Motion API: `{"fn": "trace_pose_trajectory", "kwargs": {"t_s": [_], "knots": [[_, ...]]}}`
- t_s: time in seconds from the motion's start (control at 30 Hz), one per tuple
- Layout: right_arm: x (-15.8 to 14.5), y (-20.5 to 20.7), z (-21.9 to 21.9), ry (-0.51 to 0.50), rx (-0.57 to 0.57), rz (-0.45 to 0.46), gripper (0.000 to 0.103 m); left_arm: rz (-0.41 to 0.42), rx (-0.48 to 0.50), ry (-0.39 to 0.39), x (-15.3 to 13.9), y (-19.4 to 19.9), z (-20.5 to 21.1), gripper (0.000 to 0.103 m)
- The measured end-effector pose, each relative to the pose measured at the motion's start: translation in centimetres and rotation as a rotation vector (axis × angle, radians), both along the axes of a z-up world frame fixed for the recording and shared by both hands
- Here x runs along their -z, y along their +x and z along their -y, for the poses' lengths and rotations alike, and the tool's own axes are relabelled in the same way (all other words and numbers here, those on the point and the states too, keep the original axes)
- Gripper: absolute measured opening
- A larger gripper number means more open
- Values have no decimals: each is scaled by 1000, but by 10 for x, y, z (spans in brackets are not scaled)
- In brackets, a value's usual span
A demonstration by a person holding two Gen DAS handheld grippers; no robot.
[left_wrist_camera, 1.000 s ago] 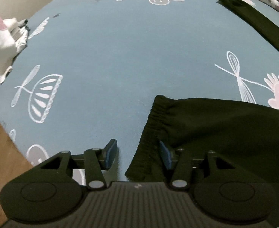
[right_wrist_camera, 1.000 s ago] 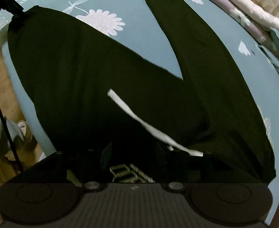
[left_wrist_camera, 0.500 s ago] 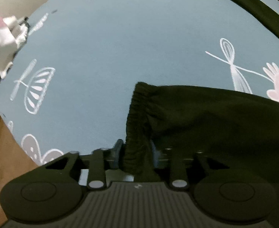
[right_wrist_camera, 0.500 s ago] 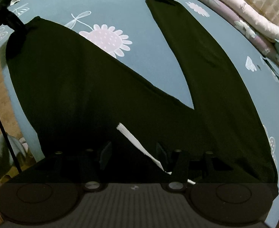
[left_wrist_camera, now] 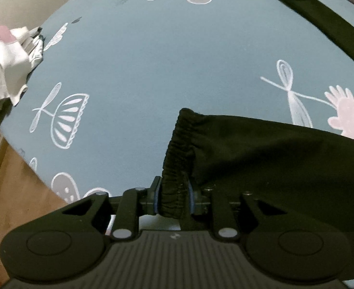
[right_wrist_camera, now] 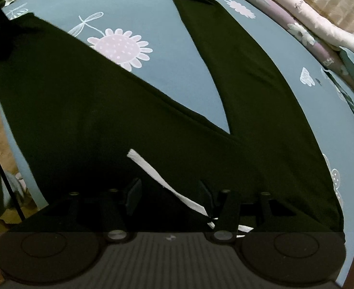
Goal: Fold clothes
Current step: 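Lower the shorts onto the bed and open both grippers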
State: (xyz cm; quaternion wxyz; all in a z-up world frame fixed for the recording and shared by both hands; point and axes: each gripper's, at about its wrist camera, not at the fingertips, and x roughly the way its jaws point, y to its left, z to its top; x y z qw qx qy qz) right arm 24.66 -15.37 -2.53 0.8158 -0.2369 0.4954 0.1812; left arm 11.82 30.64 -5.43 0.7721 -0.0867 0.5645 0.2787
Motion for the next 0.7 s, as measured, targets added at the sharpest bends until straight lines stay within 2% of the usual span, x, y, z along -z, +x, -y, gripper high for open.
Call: {"fn": "trace_pose_trajectory", "kwargs": {"t_s": [0.37,0.4,0.53,0.7], "knots": [[10,-3,8,-2,41,-43,60,-52,-17,-19,19,-11,-3,22],[11,-3,9,-2,45,-47,60,-38,-20,-18,17,-12,-3,27],[14,-5,14,7,70,-56,60,17,-25,-1,3,-12,-3,31],[12,-7,23,22,103,-56,61,17,-49,66,-17,-13,-11,35]]}}
